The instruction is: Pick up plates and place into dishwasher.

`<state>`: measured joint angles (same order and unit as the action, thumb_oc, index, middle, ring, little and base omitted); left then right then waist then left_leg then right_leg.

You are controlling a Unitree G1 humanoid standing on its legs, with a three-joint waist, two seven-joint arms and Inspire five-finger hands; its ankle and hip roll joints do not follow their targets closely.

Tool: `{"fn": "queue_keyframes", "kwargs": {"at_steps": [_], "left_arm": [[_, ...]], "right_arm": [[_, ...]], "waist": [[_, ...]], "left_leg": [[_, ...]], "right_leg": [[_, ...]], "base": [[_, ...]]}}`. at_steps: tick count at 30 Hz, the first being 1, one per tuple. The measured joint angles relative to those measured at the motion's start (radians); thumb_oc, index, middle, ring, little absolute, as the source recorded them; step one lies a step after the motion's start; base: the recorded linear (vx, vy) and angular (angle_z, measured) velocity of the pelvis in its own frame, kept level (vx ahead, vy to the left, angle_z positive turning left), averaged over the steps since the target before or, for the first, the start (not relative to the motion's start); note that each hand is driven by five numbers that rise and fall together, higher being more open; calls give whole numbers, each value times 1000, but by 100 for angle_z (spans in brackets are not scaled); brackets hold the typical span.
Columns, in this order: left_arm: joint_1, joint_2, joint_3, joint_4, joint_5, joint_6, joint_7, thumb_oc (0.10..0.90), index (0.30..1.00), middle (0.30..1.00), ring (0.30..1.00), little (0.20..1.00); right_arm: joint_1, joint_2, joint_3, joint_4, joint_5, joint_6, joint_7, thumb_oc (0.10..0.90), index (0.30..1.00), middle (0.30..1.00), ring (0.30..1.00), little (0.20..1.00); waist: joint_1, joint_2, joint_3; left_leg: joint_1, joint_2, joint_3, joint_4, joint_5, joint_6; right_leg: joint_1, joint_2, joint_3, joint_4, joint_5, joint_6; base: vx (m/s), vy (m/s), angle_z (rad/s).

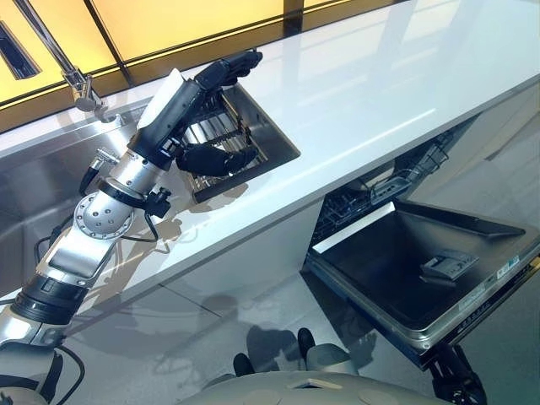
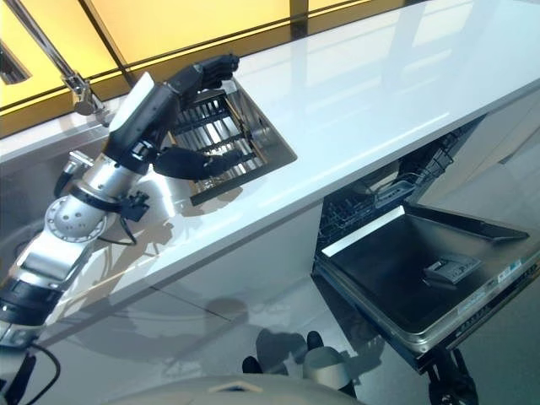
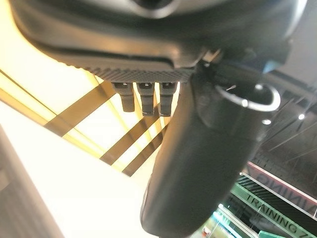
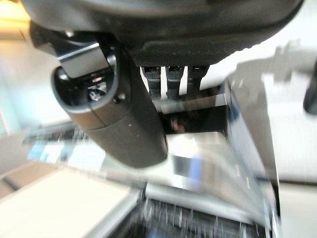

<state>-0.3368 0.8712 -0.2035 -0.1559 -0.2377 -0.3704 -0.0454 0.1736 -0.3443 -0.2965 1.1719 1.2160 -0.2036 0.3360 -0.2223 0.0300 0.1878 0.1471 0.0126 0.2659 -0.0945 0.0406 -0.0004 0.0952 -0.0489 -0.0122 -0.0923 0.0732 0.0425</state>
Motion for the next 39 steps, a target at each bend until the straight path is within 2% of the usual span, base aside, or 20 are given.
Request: {"fn": "queue_keyframes", "kwargs": {"at_steps": [5, 6, 10, 14, 19, 26, 29, 34, 37, 39], "left_arm": [[0, -6, 0, -1, 0, 2, -33, 800, 900, 900, 900, 900], [0, -19, 0, -1, 0, 3, -51, 800, 900, 900, 900, 900], [0, -38, 0, -2, -8, 3, -84, 800, 900, 900, 900, 900], [0, -38, 0, -2, -18, 3, -101, 800, 900, 900, 900, 900], [0, -39, 0, -3, -21, -6, -103, 800, 900, 900, 900, 900], [0, -49, -2, -3, -21, -6, -103, 800, 900, 900, 900, 900], [-16, -50, -12, -3, -21, -7, -103, 800, 900, 900, 900, 900], [-71, -58, -53, -3, -21, -16, -104, 800, 900, 900, 900, 900], [-86, -78, -78, -6, -21, -38, -104, 800, 900, 900, 900, 900], [-87, -78, -82, -6, -21, -39, -105, 800, 900, 900, 900, 900]], "right_arm": [[32, -21, 41, -5, 102, 15, 104, 800, 900, 900, 900, 900], [61, -47, 70, -34, 124, 35, 133, 800, 900, 900, 900, 900], [113, -80, 116, -115, 176, 81, 148, 800, 900, 900, 900, 900], [142, -105, 141, -181, 177, 100, 158, 800, 900, 900, 900, 900], [163, -132, 193, -286, 174, 113, 158, 800, 900, 900, 900, 900], [164, -136, 254, -478, 130, 118, 157, 800, 900, 900, 900, 900], [94, -136, 273, -507, 117, 118, 157, 800, 900, 900, 900, 900], [-99, -136, 302, -524, 116, 116, 184, 800, 900, 900, 900, 900], [-256, -116, 312, -543, 120, 110, 190, 800, 900, 900, 900, 900], [-306, -111, 314, -545, 120, 107, 201, 800, 900, 900, 900, 900]], "waist": [[2, 15, 8], [1, 23, 13], [1, 25, 14], [1, 23, 15], [3, 13, 18], [5, -18, 20], [7, -32, 21], [41, -33, 20], [74, -25, 17], [88, -17, 14]], "left_leg": [[-2, 1, -6, 0, 4, 3], [-2, 1, -9, 0, 5, 3], [-7, 2, -20, 0, 7, -5], [-15, 2, -24, 0, 12, -2], [-14, -2, -73, -1, 13, -1], [-18, 2, -128, -1, 14, -3], [-23, 7, -138, -1, 14, -3], [-30, 8, -157, -1, 14, -3], [-39, 12, -160, 0, 25, -8], [-41, 19, -158, 0, 37, -15]], "right_leg": [[3, -1, -5, 0, 2, -2], [5, -3, -8, 0, 2, -2], [6, -5, -22, 0, 1, -1], [0, -7, -25, 0, 2, -1], [-7, -4, -29, 0, 16, -3], [-23, 11, -38, 0, 33, -17], [-25, 13, -56, 0, 33, -18], [-26, 14, -75, 0, 32, -19], [-24, 10, -104, 0, 43, -33], [-20, 13, -114, 0, 40, -37]], "base": [[2, -13, 2], [-4, -25, 4], [-10, -21, 7], [-10, -2, 2], [-19, -1, -17], [-15, 2, -19], [-2, 4, 5], [-3, 2, 11], [0, 2, 36], [2, 3, 23]]}}
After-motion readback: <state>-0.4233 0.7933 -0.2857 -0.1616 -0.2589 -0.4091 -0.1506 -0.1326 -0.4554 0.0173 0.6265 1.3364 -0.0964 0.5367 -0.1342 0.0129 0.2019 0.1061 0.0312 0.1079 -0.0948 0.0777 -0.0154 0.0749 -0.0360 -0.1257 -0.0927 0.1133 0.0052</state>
